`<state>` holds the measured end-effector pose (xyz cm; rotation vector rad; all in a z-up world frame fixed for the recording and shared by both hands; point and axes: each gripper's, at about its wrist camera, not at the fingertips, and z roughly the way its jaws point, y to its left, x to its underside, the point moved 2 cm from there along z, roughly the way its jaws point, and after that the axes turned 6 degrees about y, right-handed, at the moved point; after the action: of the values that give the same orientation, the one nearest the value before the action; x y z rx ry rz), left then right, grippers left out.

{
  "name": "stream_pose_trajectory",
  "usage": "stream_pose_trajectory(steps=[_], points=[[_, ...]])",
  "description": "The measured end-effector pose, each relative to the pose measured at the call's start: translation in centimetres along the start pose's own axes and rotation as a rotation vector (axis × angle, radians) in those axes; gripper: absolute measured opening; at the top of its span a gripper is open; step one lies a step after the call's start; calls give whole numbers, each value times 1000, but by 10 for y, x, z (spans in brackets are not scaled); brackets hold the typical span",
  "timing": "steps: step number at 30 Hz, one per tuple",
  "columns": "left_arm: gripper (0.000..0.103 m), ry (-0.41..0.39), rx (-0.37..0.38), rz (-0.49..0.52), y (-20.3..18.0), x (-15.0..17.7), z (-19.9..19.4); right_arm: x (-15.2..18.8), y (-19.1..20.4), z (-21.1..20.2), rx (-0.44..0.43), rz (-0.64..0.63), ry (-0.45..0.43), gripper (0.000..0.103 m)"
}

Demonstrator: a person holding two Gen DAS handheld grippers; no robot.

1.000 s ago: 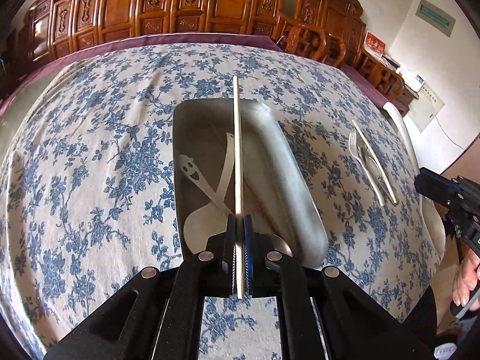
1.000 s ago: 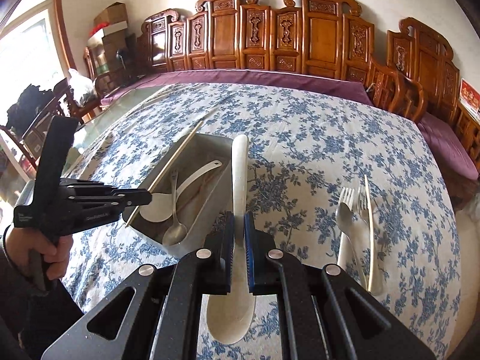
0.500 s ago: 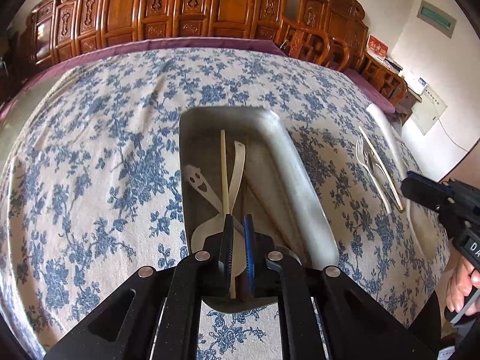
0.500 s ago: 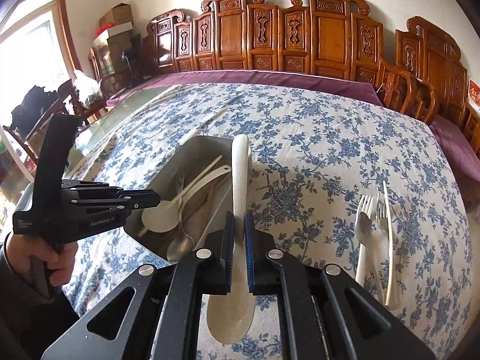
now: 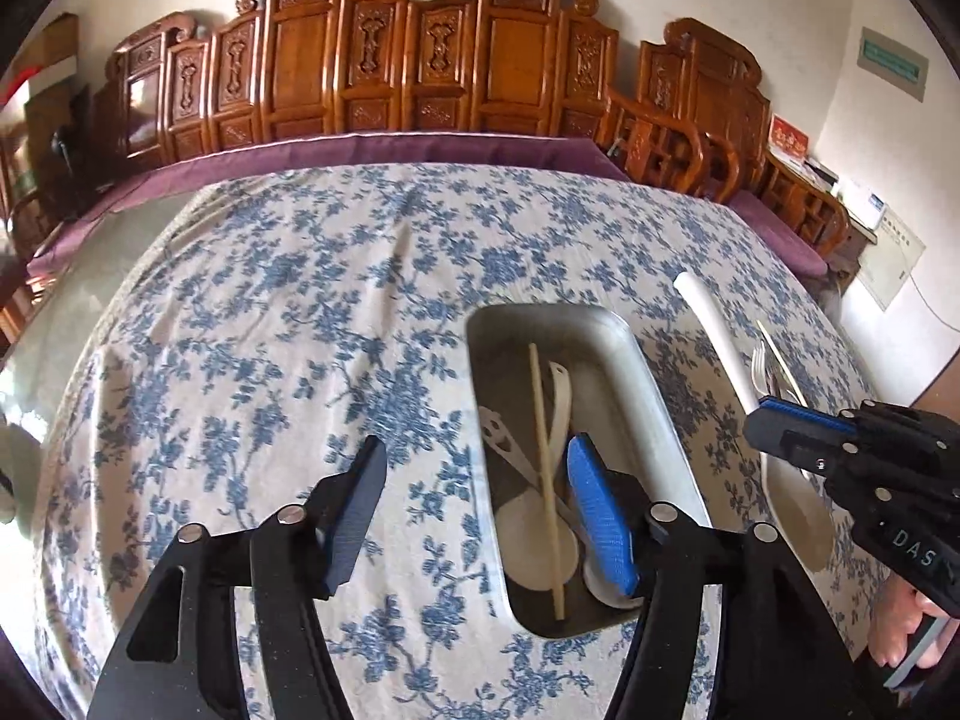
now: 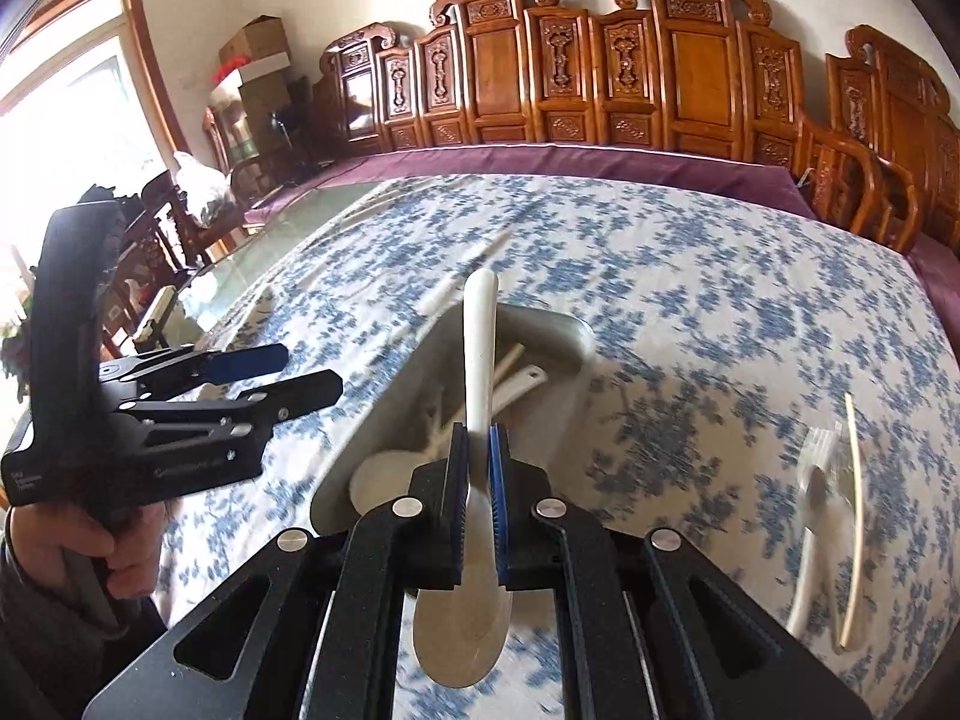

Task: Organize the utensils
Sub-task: 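Release the chopstick from the left tool while the right tool lowers the spoon into the tray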

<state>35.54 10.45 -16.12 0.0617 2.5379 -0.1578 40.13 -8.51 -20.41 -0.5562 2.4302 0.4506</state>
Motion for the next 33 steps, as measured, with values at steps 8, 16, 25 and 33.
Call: stream_pose_trajectory(steps=[8, 16, 25, 33], points=[[72, -33, -34, -34, 19, -7, -14, -19, 12, 34, -22, 6, 33, 8], [72, -39, -29, -63, 29, -8, -17, -23, 12, 66, -4, 32, 64, 8], [72, -33, -30, -67, 28, -7, -15, -10, -3, 95, 29, 50, 124, 9], [73, -21, -32, -43, 17, -4, -10, -1, -7, 72, 31, 20, 101, 10]])
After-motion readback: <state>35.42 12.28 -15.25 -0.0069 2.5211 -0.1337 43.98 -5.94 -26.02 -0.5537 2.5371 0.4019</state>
